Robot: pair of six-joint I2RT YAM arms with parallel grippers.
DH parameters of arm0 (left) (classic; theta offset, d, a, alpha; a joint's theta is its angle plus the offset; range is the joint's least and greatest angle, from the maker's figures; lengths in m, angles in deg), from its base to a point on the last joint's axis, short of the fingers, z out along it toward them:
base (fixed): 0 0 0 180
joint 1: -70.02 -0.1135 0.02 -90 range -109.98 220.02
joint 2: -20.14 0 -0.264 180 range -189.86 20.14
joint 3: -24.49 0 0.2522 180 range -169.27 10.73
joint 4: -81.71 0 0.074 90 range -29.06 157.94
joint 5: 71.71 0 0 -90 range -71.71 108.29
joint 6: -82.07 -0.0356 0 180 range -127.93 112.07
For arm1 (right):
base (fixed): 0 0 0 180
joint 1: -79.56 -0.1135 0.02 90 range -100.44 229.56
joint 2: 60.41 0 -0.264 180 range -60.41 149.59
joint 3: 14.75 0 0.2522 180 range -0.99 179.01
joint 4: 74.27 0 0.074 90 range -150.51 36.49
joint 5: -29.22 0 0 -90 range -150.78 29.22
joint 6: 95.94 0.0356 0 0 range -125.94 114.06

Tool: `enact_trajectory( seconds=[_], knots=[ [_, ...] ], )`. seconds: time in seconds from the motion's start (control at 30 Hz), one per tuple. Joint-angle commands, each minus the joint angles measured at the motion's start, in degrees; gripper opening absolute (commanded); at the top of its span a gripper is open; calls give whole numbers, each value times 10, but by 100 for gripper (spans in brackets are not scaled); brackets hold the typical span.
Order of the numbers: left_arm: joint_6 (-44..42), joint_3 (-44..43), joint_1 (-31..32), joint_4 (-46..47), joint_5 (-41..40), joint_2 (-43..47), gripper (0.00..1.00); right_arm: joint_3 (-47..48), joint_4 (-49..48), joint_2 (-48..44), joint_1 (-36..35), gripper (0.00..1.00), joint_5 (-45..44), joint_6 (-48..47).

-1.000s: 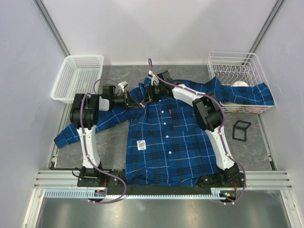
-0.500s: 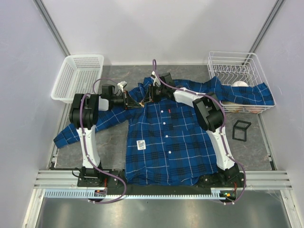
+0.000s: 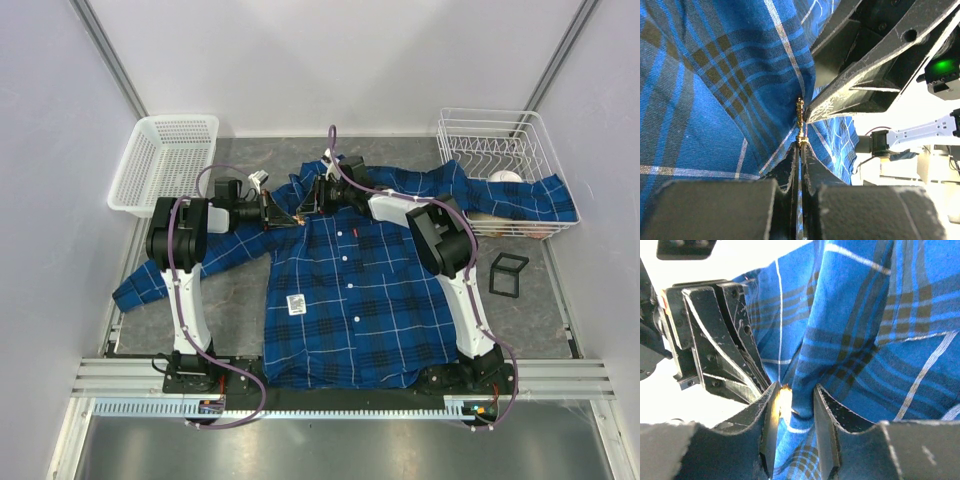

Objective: Pin the brooch onto the clothing

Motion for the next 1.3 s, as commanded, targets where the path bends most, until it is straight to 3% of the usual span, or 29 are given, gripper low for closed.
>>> enact_trajectory(
  seconds=[0.0,0.37,0.6,0.73,0.87,1.03,1.27],
  knots=[
    [5,-6,12,14,55,10,2,-8,-73,-40,1,40,-1,4],
    [4,-12,11,9,51,9,2,-9,-55,-48,3,45,18,-29],
    [-20,-18,6,-29,16,29,2,-2,-38,-64,22,69,29,-51],
    [-97,-43,0,-141,-21,52,2,5,-12,-80,39,74,16,-73],
    [-177,-85,-8,-315,-59,61,3,22,65,-90,60,76,-14,-129],
    [-240,-130,-15,-421,-115,64,3,19,150,-99,89,75,-51,-204],
    [-277,-208,-19,-547,-173,35,3,16,202,-108,123,75,-70,-221]
  ],
)
